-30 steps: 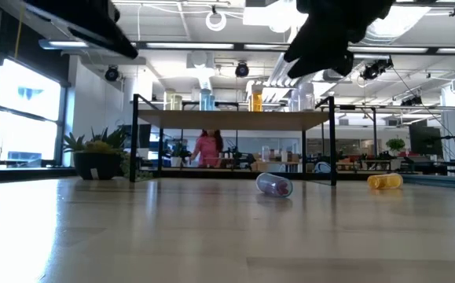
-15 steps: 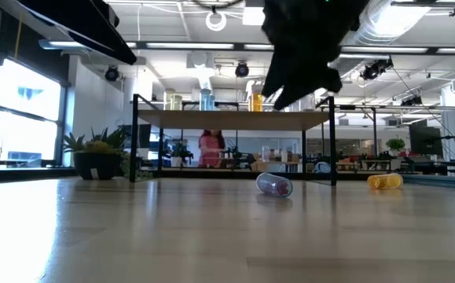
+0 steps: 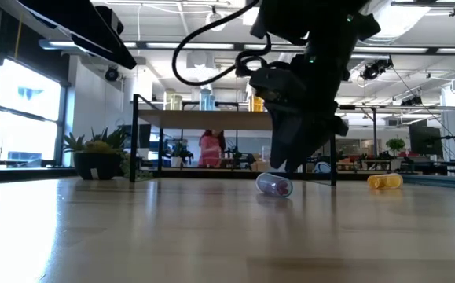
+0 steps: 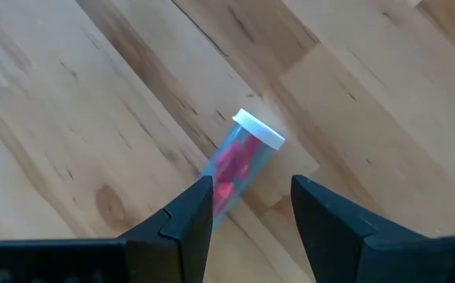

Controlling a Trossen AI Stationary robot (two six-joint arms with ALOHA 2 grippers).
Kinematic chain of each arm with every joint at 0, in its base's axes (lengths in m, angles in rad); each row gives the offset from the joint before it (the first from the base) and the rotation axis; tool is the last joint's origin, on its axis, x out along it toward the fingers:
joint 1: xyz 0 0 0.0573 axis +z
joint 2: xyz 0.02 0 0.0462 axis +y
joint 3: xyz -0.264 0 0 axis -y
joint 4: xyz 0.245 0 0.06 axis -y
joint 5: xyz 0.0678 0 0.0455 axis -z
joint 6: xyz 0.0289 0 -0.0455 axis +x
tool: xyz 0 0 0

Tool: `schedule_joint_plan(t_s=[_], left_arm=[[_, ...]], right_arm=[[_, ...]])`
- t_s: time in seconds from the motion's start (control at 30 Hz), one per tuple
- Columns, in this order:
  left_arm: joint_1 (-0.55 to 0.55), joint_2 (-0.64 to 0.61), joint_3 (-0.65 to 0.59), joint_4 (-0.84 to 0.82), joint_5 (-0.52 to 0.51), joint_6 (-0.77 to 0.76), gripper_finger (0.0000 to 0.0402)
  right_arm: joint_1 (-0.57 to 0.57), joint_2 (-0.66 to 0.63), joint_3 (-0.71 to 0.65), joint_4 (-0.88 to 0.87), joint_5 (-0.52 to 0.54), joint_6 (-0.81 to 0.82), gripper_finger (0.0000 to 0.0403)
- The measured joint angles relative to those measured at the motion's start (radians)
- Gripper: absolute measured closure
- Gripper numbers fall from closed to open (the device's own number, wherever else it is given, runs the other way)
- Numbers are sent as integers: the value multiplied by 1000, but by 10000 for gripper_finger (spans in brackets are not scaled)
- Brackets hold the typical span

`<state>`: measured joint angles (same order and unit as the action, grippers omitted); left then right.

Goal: Pick and place medicine bottles onto shelf by color
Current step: Put the blue pill bottle on the shelf aligned with the other blue pill bottles

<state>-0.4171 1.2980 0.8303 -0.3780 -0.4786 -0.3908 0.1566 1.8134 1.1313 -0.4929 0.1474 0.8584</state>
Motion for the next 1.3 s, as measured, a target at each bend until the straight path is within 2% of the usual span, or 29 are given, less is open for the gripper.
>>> schedule_joint_plan(t_s=[0.27, 0.7, 0.83, 1.1, 1.3], left_arm=[[0, 0, 0, 1, -1, -1, 163], [0, 0, 0, 9, 4, -2, 163], [0, 0, 0, 9, 4, -2, 163], [0, 0, 0, 9, 31, 0, 163], [0, 0, 0, 10, 31, 0, 163]], right_arm=[[3, 6, 0, 40, 0, 6, 239], [30, 96, 2, 46, -8, 10, 242], [34, 94, 2, 38, -8, -5, 262], [35, 84, 1, 32, -21, -82, 329], [39, 38, -2, 40, -34, -144, 324]])
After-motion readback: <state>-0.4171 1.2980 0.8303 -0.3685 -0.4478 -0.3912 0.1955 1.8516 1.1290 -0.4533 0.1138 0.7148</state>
